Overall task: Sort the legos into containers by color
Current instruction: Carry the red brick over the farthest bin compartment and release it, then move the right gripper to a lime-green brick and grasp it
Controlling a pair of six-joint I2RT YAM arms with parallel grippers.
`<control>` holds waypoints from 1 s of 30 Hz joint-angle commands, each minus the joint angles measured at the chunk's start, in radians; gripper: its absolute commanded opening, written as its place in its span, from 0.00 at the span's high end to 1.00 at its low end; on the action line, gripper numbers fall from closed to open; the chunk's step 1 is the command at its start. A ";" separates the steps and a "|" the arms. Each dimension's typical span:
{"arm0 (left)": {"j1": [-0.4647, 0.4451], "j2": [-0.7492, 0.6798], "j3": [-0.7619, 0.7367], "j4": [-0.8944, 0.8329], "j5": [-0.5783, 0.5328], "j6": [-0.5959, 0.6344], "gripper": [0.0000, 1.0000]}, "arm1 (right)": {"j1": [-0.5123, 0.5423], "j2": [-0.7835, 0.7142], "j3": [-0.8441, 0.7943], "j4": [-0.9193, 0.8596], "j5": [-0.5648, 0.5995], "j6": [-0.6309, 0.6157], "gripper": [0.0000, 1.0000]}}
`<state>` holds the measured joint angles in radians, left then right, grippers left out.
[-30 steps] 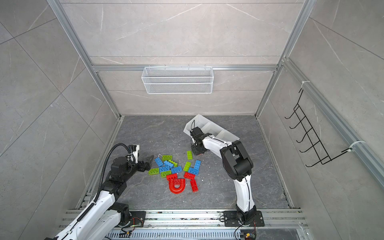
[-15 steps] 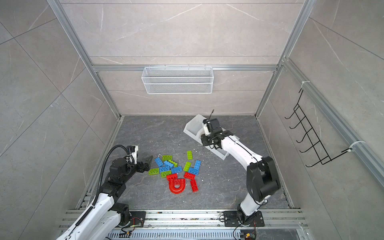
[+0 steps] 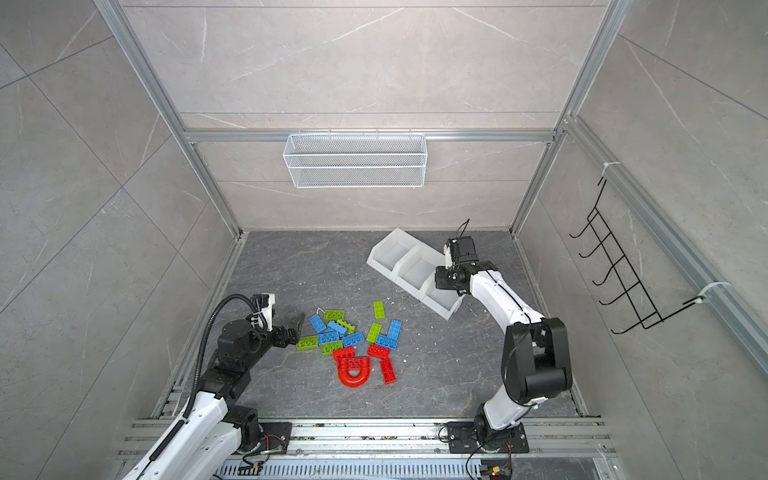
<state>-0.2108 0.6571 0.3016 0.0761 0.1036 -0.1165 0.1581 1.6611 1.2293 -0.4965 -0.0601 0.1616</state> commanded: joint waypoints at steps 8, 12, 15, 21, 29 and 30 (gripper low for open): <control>-0.003 0.007 0.009 0.007 -0.014 -0.009 0.00 | -0.018 0.121 -0.003 0.045 0.006 0.052 0.73; -0.002 0.009 0.014 -0.003 -0.013 -0.011 0.00 | -0.022 0.089 -0.018 0.048 0.019 0.049 0.46; -0.003 0.004 0.013 -0.007 -0.012 -0.013 0.00 | -0.026 0.036 -0.029 0.040 0.041 0.038 0.37; -0.002 -0.001 0.011 -0.007 -0.015 -0.014 0.00 | -0.019 -0.130 -0.035 -0.055 -0.033 0.053 0.35; -0.003 -0.008 0.009 -0.009 -0.019 -0.014 0.00 | 0.249 -0.306 -0.199 -0.048 0.024 0.196 0.35; -0.002 -0.008 0.009 -0.010 -0.018 -0.014 0.00 | 0.285 -0.295 -0.201 -0.039 0.027 0.204 0.35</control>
<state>-0.2108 0.6628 0.3016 0.0517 0.1017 -0.1200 0.3733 1.3361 1.0672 -0.5056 -0.0628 0.3027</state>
